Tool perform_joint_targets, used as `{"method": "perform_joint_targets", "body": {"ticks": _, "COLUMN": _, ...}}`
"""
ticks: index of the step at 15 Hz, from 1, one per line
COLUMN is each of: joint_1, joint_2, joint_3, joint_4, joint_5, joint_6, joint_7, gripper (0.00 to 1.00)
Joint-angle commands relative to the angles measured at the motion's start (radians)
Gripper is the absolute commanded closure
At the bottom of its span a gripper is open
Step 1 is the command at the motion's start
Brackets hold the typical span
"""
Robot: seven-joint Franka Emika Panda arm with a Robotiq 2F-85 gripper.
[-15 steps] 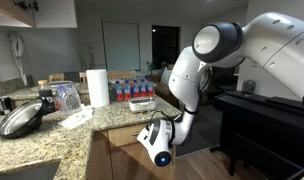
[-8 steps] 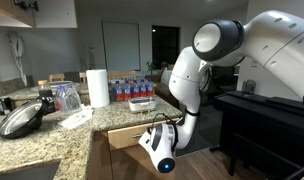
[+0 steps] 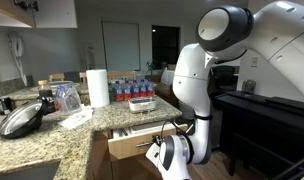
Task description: Open the drawer
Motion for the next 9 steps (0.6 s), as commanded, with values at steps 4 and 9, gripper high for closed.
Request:
{"method": "perform_joint_targets", "body": {"ticks": 4, "joint_1": 0.05, "joint_2": 0.023, "joint_3": 0.051, "joint_4": -0.116, "joint_5": 0.0, "joint_6": -0.046, "joint_7": 0.036, "gripper": 0.92}}
{"method": "perform_joint_targets", "body": {"ticks": 9, "joint_1": 0.066, "joint_2": 0.031, "joint_3": 0.071, "joint_4": -0.183, "joint_5": 0.004, "joint_6": -0.107, "joint_7": 0.061, "gripper": 0.92}}
